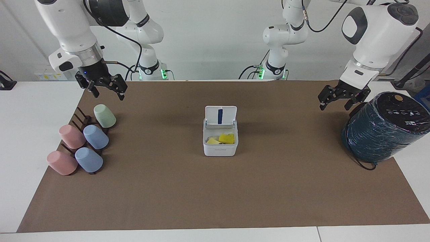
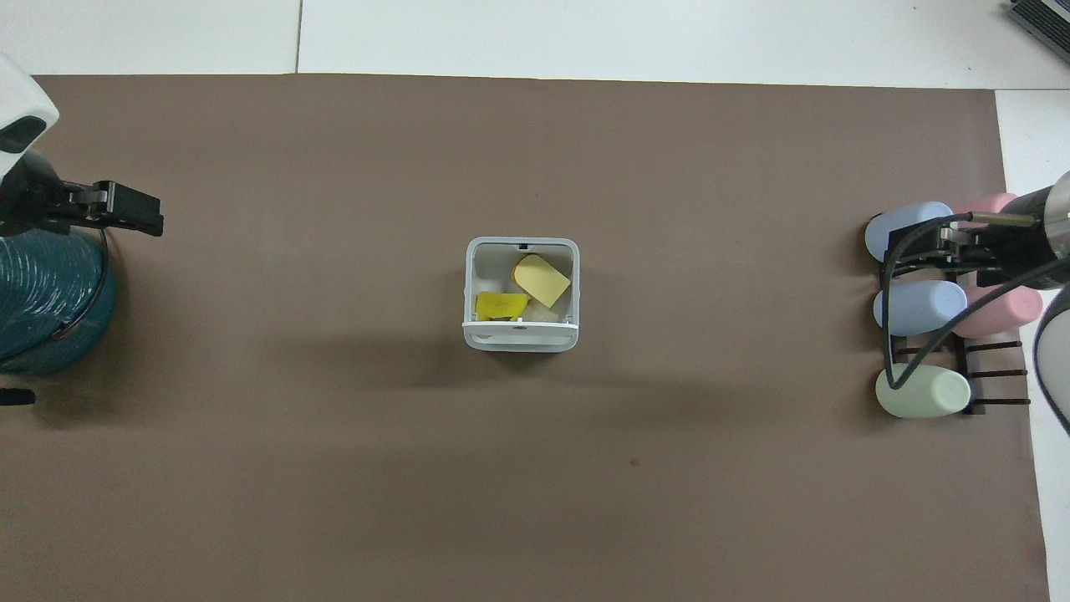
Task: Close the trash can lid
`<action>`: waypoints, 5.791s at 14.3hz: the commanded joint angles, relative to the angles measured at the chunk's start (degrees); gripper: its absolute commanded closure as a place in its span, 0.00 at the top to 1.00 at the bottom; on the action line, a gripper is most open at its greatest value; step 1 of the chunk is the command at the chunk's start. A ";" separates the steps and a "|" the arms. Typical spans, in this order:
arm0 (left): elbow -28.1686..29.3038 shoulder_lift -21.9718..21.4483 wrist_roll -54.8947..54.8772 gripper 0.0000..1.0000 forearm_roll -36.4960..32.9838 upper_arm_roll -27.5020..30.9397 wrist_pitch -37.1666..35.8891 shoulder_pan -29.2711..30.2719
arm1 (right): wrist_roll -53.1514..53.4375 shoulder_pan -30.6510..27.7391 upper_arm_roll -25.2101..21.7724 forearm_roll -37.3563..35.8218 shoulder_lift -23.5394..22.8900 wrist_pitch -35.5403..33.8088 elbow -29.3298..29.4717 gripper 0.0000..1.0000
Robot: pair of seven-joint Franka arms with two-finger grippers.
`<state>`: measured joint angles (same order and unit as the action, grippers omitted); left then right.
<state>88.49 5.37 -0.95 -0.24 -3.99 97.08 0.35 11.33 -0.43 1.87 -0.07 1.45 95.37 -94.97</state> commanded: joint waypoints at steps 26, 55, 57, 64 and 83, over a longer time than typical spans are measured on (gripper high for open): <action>26.21 -10.82 50.50 0.37 3.66 -0.32 23.03 -38.05 | -0.70 -0.63 0.42 -0.11 1.45 1.31 -1.80 1.00; 24.28 8.96 51.66 0.03 3.66 -0.23 57.87 -32.34 | -0.78 -0.63 0.50 -0.11 1.45 1.31 -1.80 1.00; 24.28 9.48 51.66 0.03 3.66 -0.23 57.87 -32.43 | -0.78 -0.63 0.42 -0.11 1.45 1.31 -1.80 1.00; 15.08 10.71 51.31 0.03 3.49 -0.15 44.81 -31.55 | -0.70 -0.63 0.42 -0.11 1.45 1.31 -1.71 1.00; -3.94 1.41 13.71 0.74 4.02 1.08 -7.08 -6.43 | -0.78 -0.63 0.50 -0.11 1.45 1.31 -1.71 1.00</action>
<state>84.18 8.57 15.63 2.83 -2.66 92.16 -8.99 11.33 -0.43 1.87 -0.07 1.49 95.37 -94.97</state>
